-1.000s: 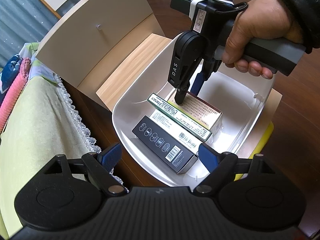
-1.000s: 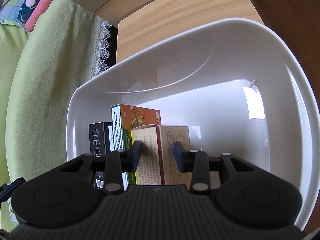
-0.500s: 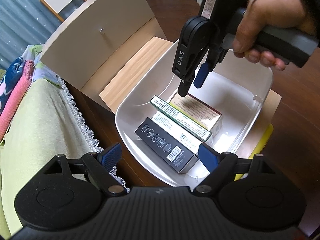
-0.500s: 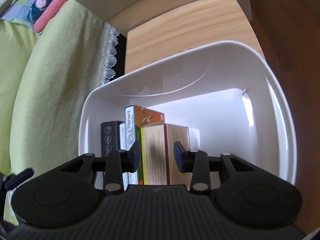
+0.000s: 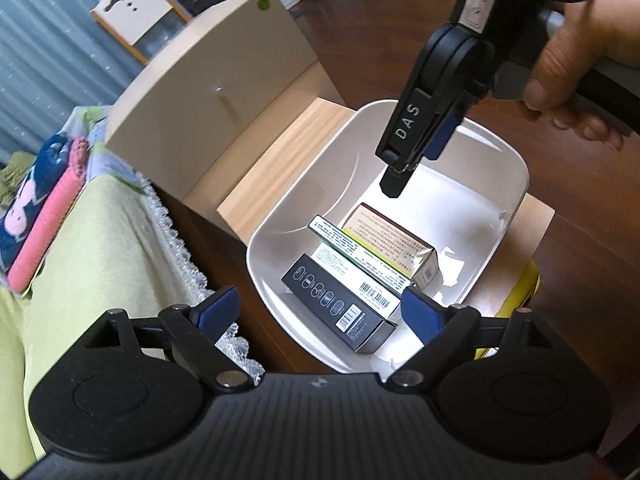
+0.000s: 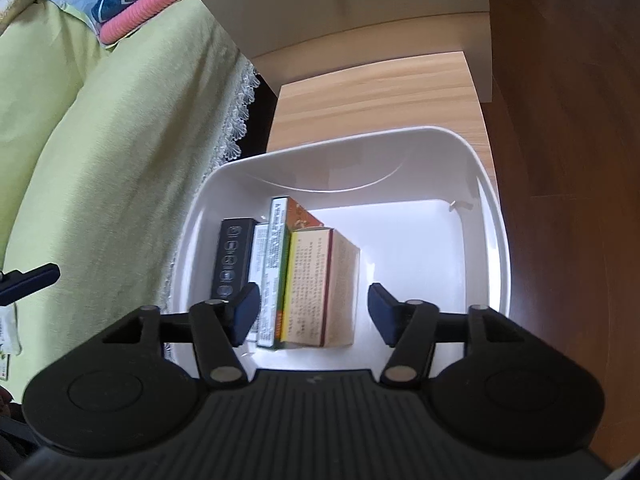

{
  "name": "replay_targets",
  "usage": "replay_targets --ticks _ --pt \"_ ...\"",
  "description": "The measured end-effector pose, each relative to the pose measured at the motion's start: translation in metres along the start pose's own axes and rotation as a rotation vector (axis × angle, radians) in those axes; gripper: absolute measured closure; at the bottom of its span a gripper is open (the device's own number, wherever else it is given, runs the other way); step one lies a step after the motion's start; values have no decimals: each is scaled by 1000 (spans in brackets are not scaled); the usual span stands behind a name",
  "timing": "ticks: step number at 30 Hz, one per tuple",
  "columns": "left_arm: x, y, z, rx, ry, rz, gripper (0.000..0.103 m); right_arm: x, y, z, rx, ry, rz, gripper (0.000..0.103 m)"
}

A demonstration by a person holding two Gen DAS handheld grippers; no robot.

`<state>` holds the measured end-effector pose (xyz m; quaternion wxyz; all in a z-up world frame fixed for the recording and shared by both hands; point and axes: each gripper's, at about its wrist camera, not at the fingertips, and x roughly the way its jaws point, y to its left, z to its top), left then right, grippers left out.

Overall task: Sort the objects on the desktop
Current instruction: 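Raise both open grippers out of the basin and swing back to the sofa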

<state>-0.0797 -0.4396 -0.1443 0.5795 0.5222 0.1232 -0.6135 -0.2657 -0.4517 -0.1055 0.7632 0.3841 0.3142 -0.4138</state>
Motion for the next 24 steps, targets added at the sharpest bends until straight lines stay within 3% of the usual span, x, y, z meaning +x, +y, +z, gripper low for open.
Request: replay_targets --ticks 5,10,18,24 --pt "-19 4 -6 -55 -5 27 14 -21 23 -1 -45 -24 27 24" --pt "-38 12 -15 -155 -21 46 14 -32 44 -4 -48 -17 57 16" --pt "-59 21 -30 -238 -9 72 14 -41 86 -14 -183 -26 53 13" --pt "-65 23 -42 -305 8 77 14 -43 102 -23 -206 -14 81 9"
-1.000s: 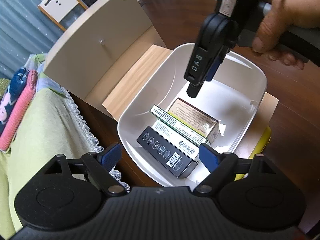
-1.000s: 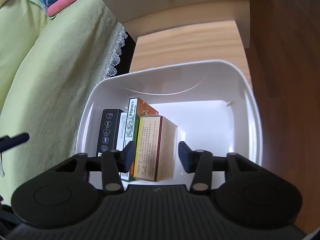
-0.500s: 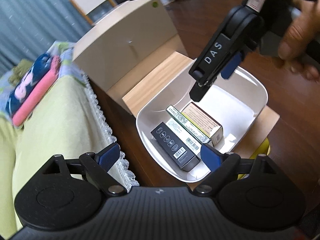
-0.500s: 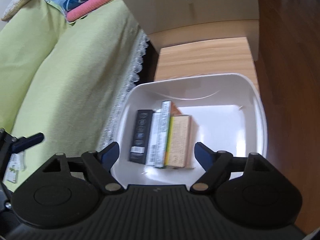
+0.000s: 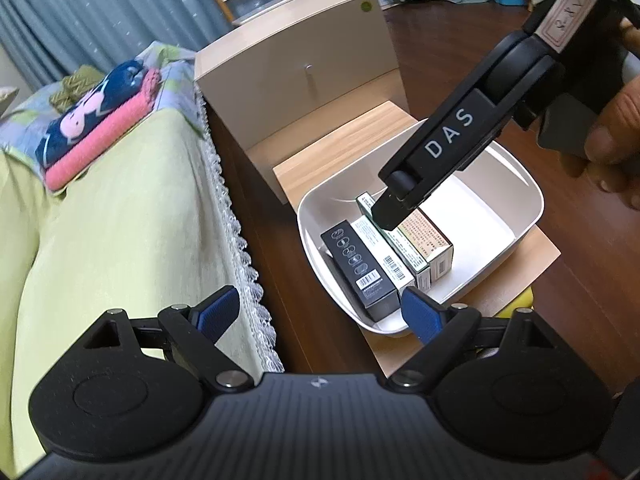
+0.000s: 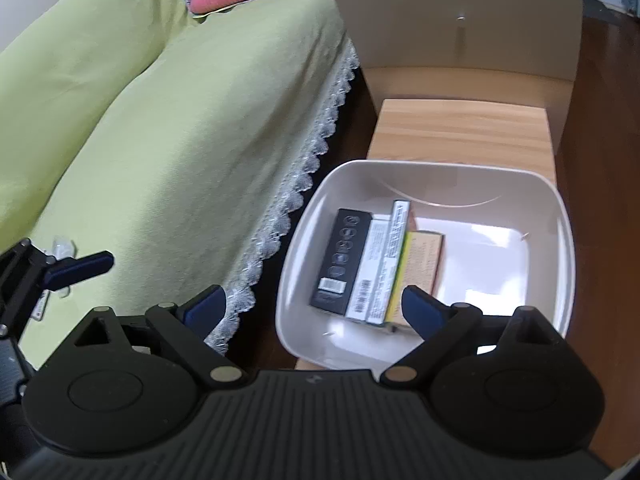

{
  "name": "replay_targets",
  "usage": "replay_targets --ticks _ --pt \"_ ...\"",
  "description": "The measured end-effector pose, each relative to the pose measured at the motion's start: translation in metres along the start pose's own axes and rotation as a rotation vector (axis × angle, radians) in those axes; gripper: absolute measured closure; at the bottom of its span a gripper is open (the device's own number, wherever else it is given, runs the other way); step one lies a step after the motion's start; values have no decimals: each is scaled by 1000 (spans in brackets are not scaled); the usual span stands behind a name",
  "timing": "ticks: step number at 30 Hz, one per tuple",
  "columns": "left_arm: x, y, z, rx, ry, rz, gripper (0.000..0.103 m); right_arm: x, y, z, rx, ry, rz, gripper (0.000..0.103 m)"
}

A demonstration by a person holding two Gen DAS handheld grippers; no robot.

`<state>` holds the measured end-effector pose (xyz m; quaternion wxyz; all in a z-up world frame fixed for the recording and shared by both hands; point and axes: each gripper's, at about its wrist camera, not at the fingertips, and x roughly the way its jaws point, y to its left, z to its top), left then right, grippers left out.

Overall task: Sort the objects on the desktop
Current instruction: 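Raise both open grippers out of the basin and swing back to the sofa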

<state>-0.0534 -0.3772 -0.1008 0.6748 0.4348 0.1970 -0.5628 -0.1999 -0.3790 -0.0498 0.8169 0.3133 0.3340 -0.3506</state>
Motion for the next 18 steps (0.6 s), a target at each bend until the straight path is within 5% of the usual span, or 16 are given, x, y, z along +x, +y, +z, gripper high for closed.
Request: replay_targets --ticks 8,18 --pt "-29 26 -25 -172 -7 82 14 0 33 3 -27 -6 58 9" --pt "-88 83 -78 -397 22 277 14 -6 132 18 -183 -25 217 8"
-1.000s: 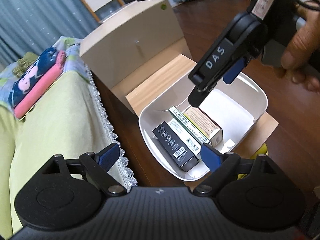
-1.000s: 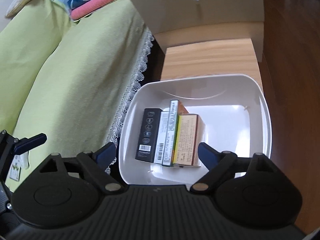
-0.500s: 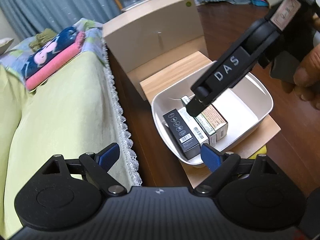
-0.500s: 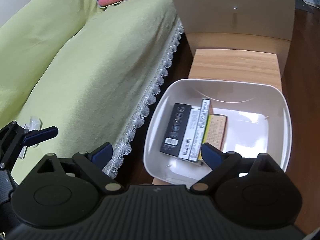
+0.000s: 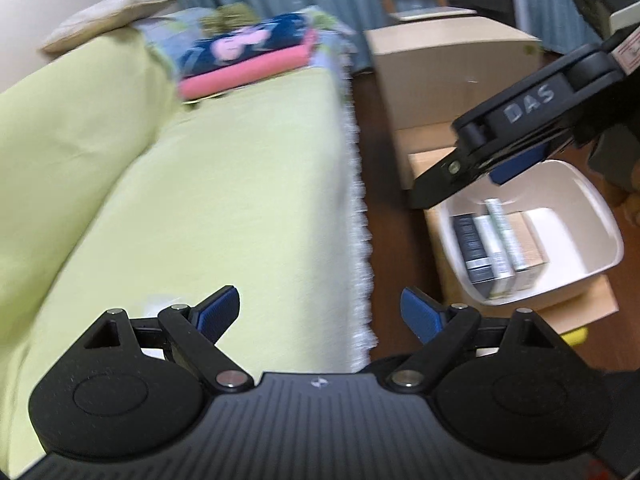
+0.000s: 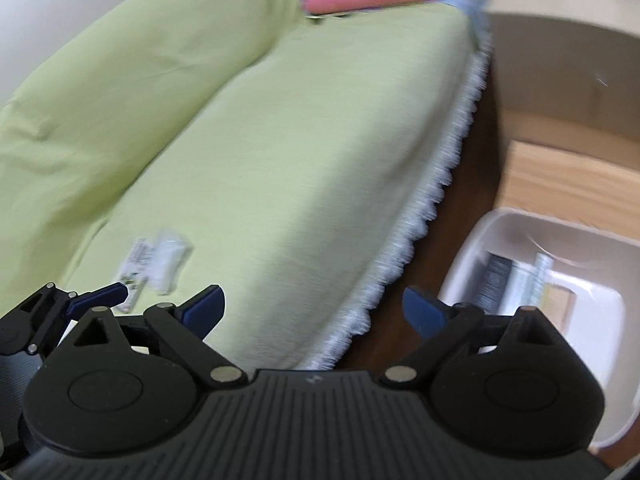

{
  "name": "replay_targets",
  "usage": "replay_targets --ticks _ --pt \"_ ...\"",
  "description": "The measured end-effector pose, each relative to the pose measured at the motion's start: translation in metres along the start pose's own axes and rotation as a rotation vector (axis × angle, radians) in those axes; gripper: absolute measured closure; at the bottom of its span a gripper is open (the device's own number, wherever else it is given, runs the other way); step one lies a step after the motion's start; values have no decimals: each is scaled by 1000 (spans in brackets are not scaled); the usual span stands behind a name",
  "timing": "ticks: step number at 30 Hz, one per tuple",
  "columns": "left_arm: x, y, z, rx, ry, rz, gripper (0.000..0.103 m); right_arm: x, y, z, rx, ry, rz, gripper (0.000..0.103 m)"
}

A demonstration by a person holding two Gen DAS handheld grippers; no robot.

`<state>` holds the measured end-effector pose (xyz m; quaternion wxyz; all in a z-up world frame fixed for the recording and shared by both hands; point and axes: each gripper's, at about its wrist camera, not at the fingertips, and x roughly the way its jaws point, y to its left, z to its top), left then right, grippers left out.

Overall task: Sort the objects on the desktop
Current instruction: 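Raise both open grippers out of the basin and swing back to the sofa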

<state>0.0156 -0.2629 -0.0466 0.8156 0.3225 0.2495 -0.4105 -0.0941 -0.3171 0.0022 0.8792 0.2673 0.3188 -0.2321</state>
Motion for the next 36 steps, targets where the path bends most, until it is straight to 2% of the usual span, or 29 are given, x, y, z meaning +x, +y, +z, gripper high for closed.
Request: replay_targets --ticks 8,15,20,36 --pt "-31 62 -35 -151 43 157 14 17 59 5 -59 20 116 8" --pt "-52 91 -62 -242 59 226 14 26 101 2 -114 42 177 7" --pt "-63 105 -77 -287 62 254 14 30 121 0 -139 49 199 7" --pt "-65 114 -84 -345 58 272 14 36 153 -5 -198 68 224 6"
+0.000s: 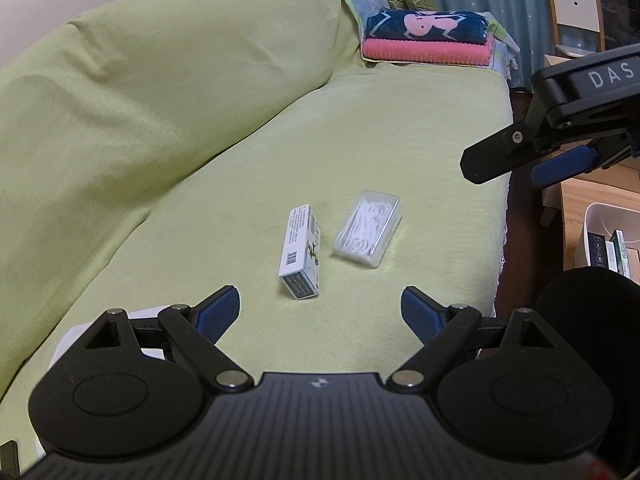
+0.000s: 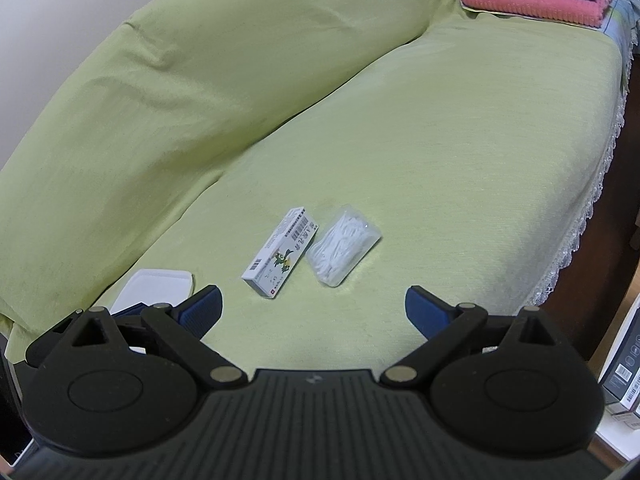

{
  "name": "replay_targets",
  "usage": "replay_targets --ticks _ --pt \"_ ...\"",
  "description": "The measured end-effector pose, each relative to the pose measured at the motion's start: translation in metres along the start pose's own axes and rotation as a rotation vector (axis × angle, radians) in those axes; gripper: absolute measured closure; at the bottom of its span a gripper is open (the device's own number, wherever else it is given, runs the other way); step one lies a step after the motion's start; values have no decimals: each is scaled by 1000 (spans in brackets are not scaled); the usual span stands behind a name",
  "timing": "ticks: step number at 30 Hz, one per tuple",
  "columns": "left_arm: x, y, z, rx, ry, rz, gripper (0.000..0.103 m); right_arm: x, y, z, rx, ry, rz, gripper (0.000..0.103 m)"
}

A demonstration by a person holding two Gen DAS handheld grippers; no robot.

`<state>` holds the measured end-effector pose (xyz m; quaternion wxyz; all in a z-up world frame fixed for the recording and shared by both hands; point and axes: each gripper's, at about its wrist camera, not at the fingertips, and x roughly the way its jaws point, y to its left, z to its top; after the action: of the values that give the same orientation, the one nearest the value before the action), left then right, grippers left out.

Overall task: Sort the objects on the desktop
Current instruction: 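Raise both open grippers out of the basin and swing back to the sofa, then lower the left gripper onto the white-and-green ointment box and close on it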

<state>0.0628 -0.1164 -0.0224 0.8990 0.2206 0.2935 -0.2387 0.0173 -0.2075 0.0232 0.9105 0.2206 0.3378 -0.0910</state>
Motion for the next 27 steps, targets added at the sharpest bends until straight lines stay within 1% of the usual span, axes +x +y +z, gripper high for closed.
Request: replay_targets --ticks 6,11,20,27 --pt "2 3 -3 -11 7 3 14 2 2 0 -21 2 -11 5" --pt "7 4 -4 -18 15 8 14 12 4 0 -41 28 -27 4" --pt "18 8 -6 -30 36 7 14 25 7 0 -55 57 -26 3" --pt "31 14 -4 -14 48 14 14 37 7 2 -52 70 -30 3"
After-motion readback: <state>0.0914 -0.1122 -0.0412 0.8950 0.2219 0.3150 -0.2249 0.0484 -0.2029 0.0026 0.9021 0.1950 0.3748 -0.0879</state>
